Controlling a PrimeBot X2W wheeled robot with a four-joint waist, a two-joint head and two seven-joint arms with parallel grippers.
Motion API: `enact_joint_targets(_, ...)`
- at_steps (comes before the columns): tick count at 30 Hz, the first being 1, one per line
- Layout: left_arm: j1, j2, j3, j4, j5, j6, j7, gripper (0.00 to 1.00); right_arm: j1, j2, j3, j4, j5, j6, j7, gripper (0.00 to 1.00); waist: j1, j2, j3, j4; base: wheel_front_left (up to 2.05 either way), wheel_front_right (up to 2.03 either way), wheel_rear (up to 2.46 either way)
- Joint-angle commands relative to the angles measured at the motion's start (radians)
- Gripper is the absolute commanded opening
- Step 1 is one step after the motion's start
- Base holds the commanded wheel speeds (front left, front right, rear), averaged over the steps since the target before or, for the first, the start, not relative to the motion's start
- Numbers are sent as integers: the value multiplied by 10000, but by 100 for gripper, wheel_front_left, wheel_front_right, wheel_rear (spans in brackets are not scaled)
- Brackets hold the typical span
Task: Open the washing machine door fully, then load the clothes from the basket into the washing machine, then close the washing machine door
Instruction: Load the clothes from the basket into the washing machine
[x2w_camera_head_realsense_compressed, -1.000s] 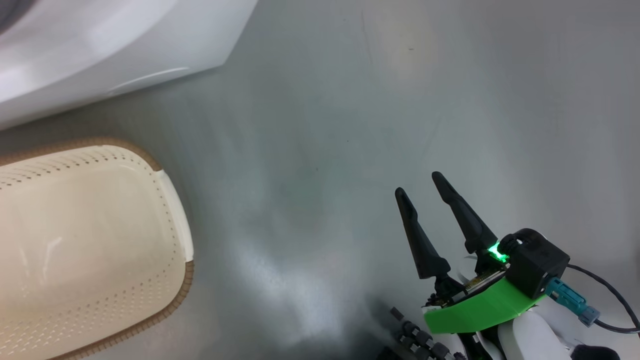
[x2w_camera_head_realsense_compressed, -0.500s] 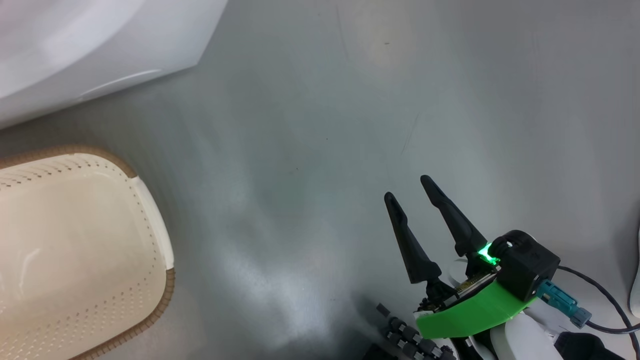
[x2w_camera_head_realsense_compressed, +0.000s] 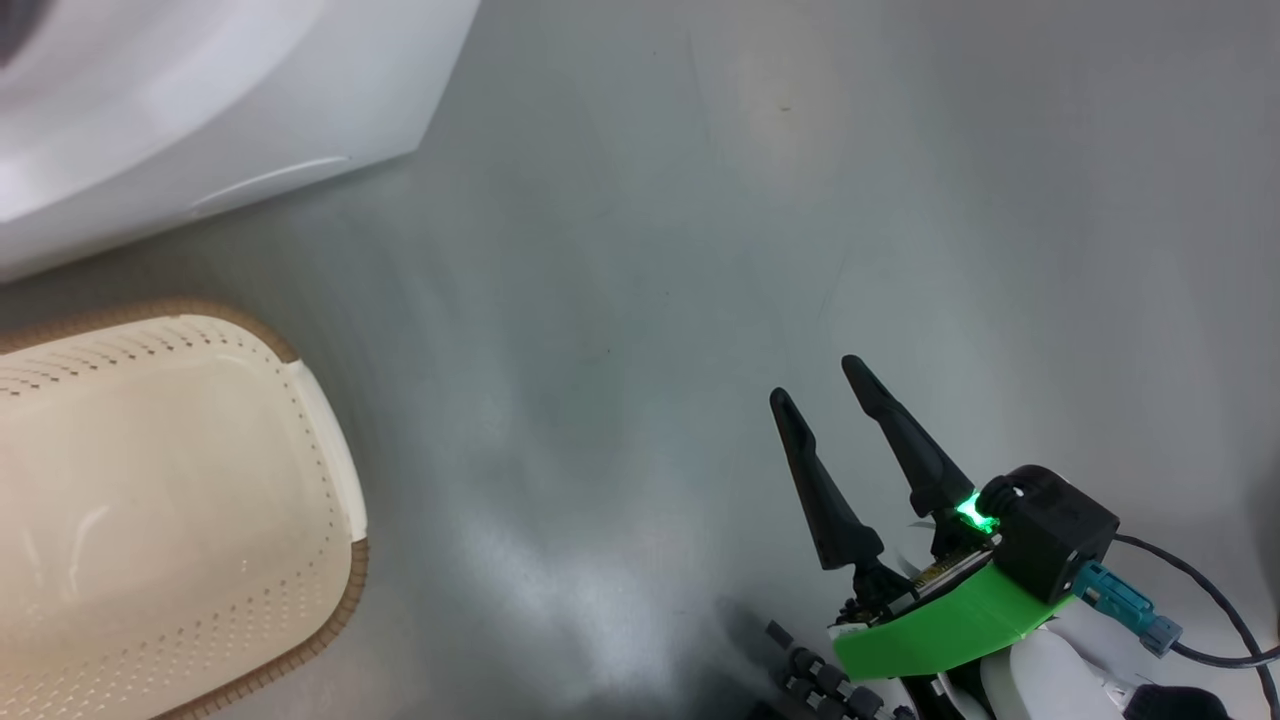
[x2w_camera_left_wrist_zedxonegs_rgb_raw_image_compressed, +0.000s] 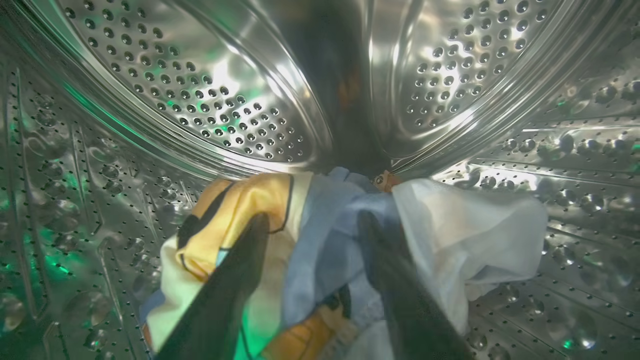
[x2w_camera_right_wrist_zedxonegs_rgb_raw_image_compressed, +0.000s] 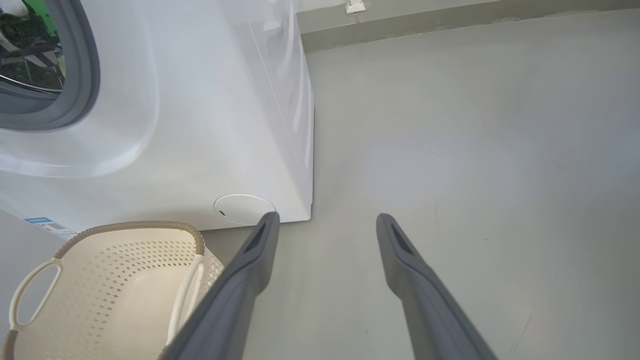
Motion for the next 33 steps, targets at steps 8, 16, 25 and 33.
enact_joint_targets(8,-171,67,-51,183,-80,388,29,100,342,-76,2,-192,81,16,-48,100,0,0,-272,175,0,0,0)
enact_joint_targets(16,260,-437,129,531,-483,706,-409,100,261,-76,-173,-182,55,16,-48,100,0,0,-795,554,0,0,0)
enact_joint_targets(25,934,-980,418,826,-1048,780,-912,100,171,-76,-256,-132,6,16,-48,100,0,0,-1533,1061,0,0,0)
enact_joint_targets(33,1497,-1556,495,914,-1389,683,-1229,100,160,-76,-472,-80,-44,16,-48,100,0,0,-2012,1582,0,0,0)
